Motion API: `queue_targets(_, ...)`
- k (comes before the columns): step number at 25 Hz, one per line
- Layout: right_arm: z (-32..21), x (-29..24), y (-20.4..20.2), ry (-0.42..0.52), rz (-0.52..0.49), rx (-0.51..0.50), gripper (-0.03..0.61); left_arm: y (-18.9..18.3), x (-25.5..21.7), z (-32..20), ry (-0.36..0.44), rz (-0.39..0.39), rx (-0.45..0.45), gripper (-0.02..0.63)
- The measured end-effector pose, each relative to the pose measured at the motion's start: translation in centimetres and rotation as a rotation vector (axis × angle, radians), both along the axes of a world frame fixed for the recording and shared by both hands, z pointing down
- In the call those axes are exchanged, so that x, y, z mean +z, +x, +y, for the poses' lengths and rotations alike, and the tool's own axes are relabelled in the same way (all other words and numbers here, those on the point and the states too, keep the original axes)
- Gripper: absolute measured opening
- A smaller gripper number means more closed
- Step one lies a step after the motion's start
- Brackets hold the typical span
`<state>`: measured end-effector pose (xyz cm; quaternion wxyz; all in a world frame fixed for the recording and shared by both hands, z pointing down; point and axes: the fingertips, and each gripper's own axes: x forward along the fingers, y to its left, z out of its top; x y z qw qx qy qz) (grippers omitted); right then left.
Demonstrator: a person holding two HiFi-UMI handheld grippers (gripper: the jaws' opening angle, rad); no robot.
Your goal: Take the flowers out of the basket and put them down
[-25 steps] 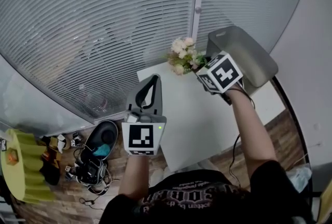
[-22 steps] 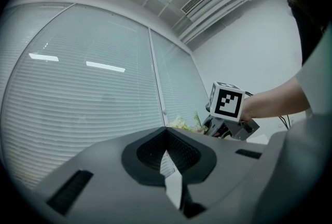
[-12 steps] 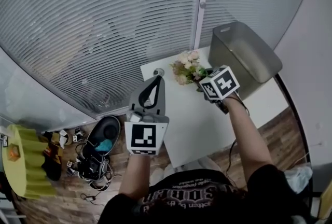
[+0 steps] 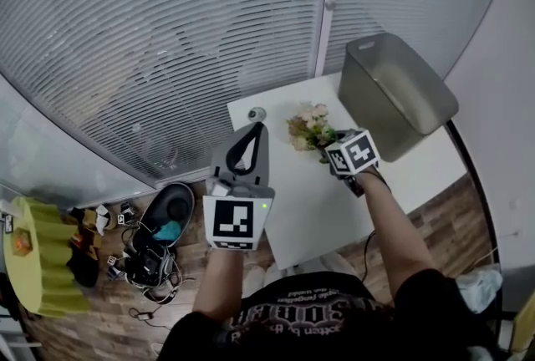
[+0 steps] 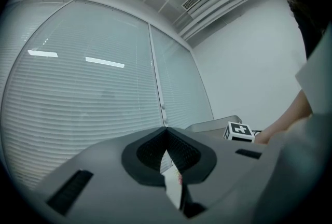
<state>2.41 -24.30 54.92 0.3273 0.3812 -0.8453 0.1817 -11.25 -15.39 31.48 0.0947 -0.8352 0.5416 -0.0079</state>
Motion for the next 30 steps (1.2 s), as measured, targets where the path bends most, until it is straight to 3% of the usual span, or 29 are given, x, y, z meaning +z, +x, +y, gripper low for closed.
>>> queue_targets(14,1.1,5.2,-0.1,-0.073,0.064,-0.042,0.19,-0.2,0.6,-0.8,-0.003,0.007,-0.01,-0.002)
queue_targets(24,1.4,3.6,0.3,-0.055,0.043,-0.058,0.246,0.8,0.7,-1.0,-0.003,0.004,0.014,-0.002)
queue_targets(30,1.4,0.0,0.3,0.027,-0.012,-0.033,0.258,1.6,0.6,-1.2,-0.004,0.006,0.032,-0.002)
